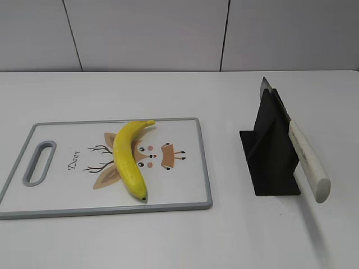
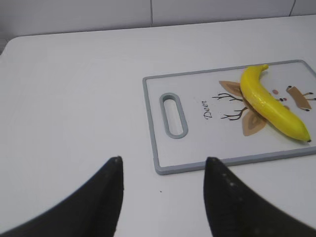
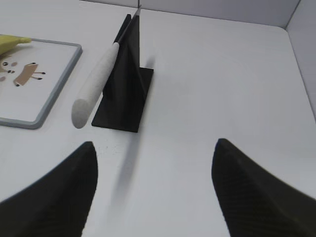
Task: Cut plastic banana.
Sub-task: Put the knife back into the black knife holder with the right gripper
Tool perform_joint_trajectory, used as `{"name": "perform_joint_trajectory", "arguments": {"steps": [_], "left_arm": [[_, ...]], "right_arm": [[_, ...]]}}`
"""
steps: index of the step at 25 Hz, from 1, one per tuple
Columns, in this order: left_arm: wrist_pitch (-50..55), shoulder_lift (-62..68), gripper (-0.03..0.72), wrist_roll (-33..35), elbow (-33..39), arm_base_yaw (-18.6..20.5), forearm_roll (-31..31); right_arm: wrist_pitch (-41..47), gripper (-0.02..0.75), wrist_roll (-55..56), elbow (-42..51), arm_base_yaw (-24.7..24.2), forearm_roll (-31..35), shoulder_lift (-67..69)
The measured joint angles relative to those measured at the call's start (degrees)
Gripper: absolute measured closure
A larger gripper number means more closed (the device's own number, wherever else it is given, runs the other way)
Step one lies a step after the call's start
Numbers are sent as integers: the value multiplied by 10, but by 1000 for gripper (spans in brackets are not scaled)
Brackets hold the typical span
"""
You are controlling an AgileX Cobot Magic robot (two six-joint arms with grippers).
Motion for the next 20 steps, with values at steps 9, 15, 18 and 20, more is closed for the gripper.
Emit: {"name": "perform_joint_trajectory", "arguments": {"steps": [9, 15, 18, 20], "left_arm": [[0, 0, 188, 0, 0, 37, 0], [0, 0, 188, 0, 0, 37, 0], [0, 0, 188, 0, 0, 37, 0], [0, 0, 188, 0, 0, 37, 0]], "right_arm": [[0, 169, 0, 0, -19, 0, 0], [0, 169, 0, 0, -19, 0, 0], [0, 169, 0, 0, -19, 0, 0], [0, 169, 0, 0, -19, 0, 0]]}}
